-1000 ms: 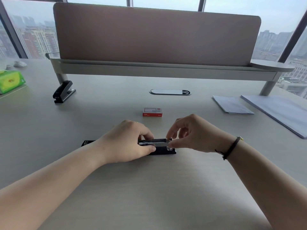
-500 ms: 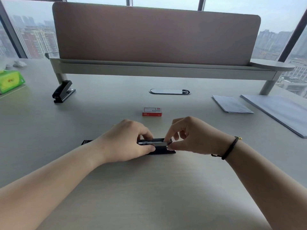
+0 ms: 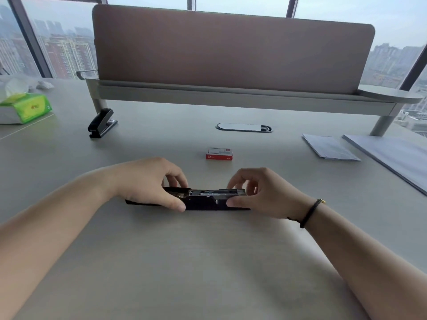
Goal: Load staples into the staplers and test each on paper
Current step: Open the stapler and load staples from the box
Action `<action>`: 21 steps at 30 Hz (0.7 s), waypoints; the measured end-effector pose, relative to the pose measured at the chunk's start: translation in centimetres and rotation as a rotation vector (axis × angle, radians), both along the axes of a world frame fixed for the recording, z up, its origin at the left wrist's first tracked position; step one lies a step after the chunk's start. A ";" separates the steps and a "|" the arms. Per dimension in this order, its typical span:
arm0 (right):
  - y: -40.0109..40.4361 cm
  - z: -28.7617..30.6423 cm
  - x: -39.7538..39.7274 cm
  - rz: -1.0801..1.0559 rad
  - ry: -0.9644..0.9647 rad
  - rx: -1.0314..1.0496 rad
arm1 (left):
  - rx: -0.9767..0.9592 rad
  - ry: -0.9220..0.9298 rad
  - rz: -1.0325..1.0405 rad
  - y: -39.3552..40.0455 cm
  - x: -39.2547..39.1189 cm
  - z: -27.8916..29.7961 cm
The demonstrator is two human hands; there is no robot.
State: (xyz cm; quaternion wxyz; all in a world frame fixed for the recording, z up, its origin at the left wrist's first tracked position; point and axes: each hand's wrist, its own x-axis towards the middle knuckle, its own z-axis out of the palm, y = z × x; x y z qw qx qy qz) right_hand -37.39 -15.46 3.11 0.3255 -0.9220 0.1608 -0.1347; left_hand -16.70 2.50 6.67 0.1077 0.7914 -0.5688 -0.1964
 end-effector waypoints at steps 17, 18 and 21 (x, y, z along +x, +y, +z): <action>0.6 -0.2 0.9 -0.087 0.011 0.006 | -0.485 0.045 0.325 2.8 1.1 -1.3; 0.7 -0.2 0.9 -0.089 0.012 0.006 | -0.553 -0.016 0.341 2.4 0.4 -0.7; 0.6 -0.3 0.9 -0.088 0.004 0.010 | -0.768 -0.133 0.239 0.6 -2.6 0.9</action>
